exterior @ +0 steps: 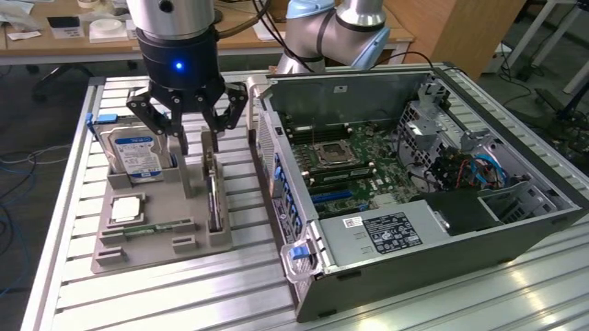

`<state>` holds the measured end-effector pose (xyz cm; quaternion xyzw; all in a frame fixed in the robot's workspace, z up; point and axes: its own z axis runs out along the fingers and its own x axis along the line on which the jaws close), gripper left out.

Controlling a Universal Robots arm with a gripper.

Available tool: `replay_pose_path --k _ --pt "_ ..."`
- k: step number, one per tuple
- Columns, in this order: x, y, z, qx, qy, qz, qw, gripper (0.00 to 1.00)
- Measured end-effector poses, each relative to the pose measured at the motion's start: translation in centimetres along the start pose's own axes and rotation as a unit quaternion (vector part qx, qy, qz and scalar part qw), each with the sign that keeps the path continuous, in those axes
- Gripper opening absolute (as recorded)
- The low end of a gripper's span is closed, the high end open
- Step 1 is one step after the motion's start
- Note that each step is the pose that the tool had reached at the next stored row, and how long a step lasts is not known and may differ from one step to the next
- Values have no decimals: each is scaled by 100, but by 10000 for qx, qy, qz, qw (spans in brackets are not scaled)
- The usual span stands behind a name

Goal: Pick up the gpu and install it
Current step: 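Pick up the gpu and move the gpu toward the slot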

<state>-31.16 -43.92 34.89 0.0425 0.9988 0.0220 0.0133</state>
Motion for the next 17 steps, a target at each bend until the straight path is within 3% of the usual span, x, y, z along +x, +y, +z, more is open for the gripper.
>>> replay_pose_path --k 7,17 --pt "0 0 3 -1 -1 0 10000 47" --pt "3 -5 98 -10 0 0 10000 47"
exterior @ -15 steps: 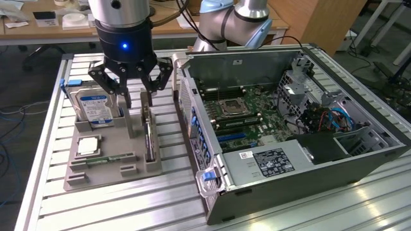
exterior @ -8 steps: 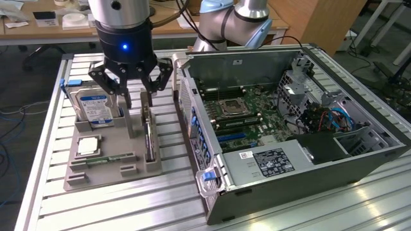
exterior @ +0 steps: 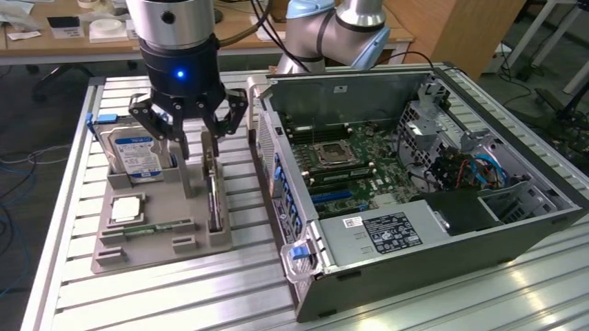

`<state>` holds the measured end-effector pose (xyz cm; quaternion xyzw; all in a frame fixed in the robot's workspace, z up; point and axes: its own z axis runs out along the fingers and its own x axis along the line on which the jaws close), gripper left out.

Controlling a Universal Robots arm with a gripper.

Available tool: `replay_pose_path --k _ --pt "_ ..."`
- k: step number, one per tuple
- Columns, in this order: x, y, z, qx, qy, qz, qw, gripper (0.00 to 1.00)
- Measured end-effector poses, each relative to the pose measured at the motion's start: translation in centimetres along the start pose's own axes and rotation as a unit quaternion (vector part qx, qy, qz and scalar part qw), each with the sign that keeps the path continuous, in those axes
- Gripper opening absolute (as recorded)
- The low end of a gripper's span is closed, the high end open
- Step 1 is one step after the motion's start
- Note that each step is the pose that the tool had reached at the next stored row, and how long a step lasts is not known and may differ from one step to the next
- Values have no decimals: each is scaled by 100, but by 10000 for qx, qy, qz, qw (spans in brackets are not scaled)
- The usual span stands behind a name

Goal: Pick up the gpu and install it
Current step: 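Pick up the gpu and move the gpu toward the slot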

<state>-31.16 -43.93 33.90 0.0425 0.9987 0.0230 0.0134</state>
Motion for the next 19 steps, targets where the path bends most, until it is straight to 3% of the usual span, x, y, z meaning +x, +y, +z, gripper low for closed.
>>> replay_pose_path --k 10,19 --pt "2 -5 105 -1 0 0 10000 47" --pt "3 -5 113 -1 0 0 10000 47"
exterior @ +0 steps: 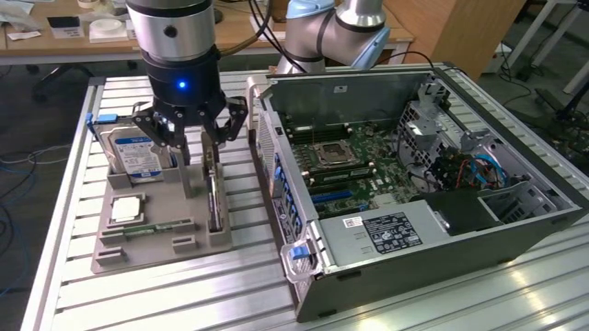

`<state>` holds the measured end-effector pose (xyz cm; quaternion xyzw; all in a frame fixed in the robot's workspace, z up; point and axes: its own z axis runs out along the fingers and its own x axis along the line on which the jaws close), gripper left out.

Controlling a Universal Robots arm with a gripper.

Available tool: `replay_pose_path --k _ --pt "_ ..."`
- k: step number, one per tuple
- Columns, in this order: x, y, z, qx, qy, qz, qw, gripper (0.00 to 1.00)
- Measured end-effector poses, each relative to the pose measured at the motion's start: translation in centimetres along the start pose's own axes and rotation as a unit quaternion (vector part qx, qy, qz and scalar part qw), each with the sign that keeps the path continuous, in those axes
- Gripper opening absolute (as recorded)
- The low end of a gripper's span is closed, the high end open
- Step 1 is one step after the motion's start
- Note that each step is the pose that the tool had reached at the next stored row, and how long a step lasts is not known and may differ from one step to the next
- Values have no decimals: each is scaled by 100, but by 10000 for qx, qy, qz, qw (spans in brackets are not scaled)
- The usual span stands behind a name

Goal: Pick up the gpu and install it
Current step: 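Pick up the gpu and move the gpu toward the slot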

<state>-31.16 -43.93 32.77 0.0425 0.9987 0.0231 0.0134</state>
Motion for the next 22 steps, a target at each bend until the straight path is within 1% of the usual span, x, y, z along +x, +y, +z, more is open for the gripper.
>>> replay_pose_path --k 4,22 --pt "1 -1 21 -1 0 0 10000 47" --pt "4 -8 177 -2 0 0 10000 47"
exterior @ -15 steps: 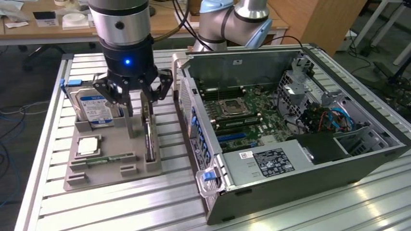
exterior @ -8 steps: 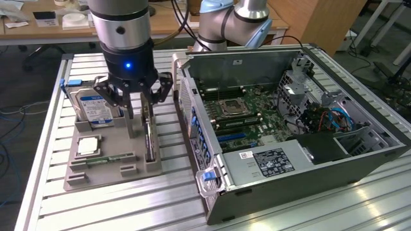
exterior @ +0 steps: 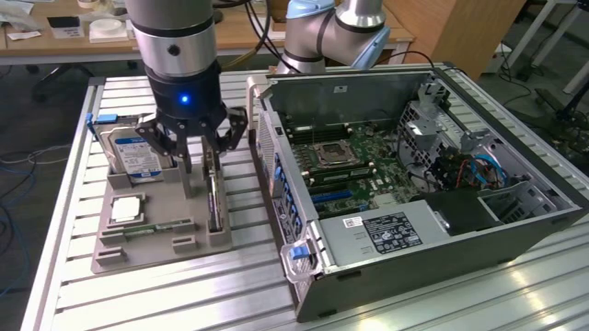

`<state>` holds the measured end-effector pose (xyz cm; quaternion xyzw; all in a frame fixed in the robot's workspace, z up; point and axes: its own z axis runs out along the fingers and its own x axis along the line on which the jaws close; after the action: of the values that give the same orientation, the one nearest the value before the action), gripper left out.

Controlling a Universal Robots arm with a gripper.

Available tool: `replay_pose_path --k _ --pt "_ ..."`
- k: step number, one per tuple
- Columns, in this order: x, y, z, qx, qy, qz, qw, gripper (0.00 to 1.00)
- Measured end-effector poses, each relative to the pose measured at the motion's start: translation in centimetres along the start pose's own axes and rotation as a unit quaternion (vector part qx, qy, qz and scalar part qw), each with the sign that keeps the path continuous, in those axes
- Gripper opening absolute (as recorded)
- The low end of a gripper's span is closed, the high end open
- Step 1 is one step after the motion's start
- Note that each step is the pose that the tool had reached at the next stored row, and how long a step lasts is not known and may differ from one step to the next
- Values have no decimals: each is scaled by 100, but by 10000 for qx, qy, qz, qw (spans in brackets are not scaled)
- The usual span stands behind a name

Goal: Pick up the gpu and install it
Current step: 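Pick up the gpu and move the gpu toward the slot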

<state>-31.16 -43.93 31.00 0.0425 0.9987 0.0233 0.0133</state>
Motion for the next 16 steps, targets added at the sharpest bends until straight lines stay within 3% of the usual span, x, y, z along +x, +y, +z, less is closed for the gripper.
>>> replay_pose_path --k 8,16 --pt "0 0 11 -5 -1 0 10000 47" --pt "3 -5 109 -6 1 0 10000 47"
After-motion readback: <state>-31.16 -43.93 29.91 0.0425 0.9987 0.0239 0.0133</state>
